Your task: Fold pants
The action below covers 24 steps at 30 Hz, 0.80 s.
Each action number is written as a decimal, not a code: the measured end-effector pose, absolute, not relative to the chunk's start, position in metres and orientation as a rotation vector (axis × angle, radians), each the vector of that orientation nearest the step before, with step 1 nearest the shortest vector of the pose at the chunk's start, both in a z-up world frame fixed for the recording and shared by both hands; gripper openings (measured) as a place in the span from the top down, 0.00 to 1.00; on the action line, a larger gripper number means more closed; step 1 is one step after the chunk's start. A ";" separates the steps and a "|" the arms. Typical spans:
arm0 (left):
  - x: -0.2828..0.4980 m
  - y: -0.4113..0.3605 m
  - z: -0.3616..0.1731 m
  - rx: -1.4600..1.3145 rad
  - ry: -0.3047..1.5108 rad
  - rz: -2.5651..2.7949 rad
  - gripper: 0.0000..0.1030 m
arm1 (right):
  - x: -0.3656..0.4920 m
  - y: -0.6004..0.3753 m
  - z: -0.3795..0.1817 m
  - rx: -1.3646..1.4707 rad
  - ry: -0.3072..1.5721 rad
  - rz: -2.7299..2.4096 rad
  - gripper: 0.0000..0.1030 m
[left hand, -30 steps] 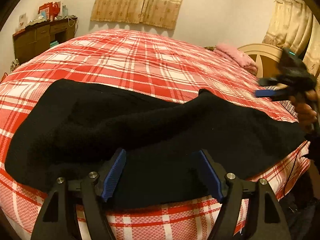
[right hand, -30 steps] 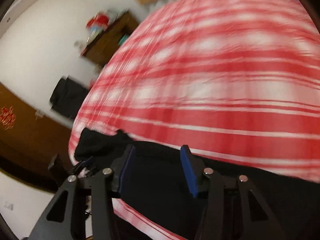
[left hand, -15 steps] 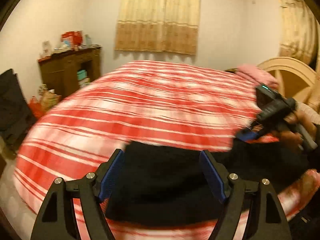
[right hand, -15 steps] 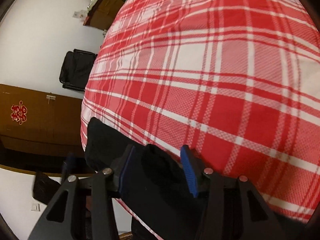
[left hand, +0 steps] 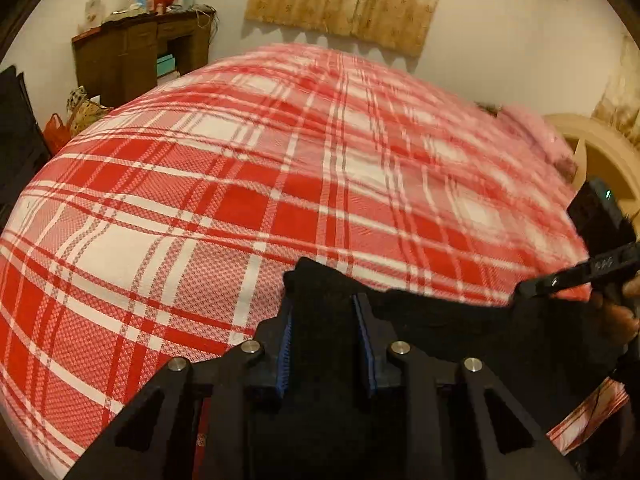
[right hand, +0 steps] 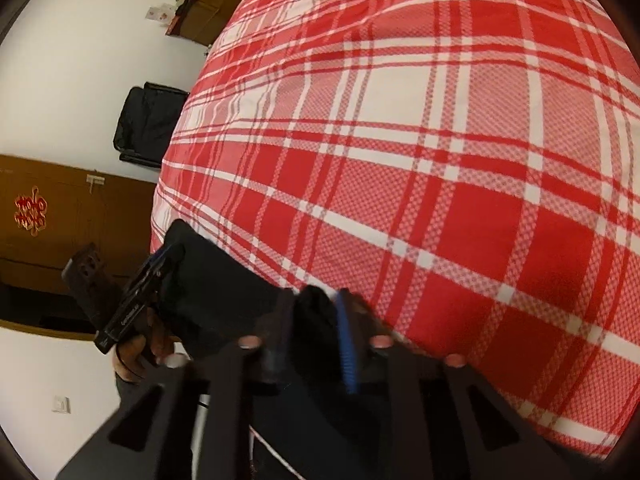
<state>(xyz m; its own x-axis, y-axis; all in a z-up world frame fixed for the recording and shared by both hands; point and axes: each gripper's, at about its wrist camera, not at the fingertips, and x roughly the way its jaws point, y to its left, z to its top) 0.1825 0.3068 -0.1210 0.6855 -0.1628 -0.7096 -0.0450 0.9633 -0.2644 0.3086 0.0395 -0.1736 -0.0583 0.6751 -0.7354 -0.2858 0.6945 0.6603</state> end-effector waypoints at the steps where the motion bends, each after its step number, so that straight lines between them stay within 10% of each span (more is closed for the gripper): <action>1: 0.179 0.310 -0.120 -0.280 0.789 -0.071 0.76 | 0.308 0.041 -0.173 0.337 1.417 0.813 0.87; 13: 0.169 0.326 -0.138 -0.446 0.630 -0.022 0.83 | 0.298 0.021 -0.147 0.268 1.094 0.716 0.89; 17: 0.165 0.328 -0.128 -0.408 0.629 0.014 0.71 | 0.306 0.022 -0.170 0.277 1.144 0.694 0.86; 19: 0.162 0.332 -0.125 -0.387 0.630 0.042 0.60 | 0.298 0.021 -0.163 0.248 1.105 0.691 0.80; 21: 0.154 0.341 -0.121 -0.405 0.604 0.086 0.52 | 0.286 0.020 -0.148 0.214 1.045 0.685 0.51; 24: 0.136 0.349 -0.111 -0.424 0.553 0.147 0.45 | 0.263 0.027 -0.121 0.154 0.934 0.701 0.46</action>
<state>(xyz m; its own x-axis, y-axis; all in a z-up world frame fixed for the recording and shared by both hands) 0.1362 0.3491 -0.1107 0.8433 0.0225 -0.5370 -0.2471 0.9035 -0.3502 0.2626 0.0266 -0.1210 0.3937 0.6139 -0.6842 -0.4859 0.7708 0.4120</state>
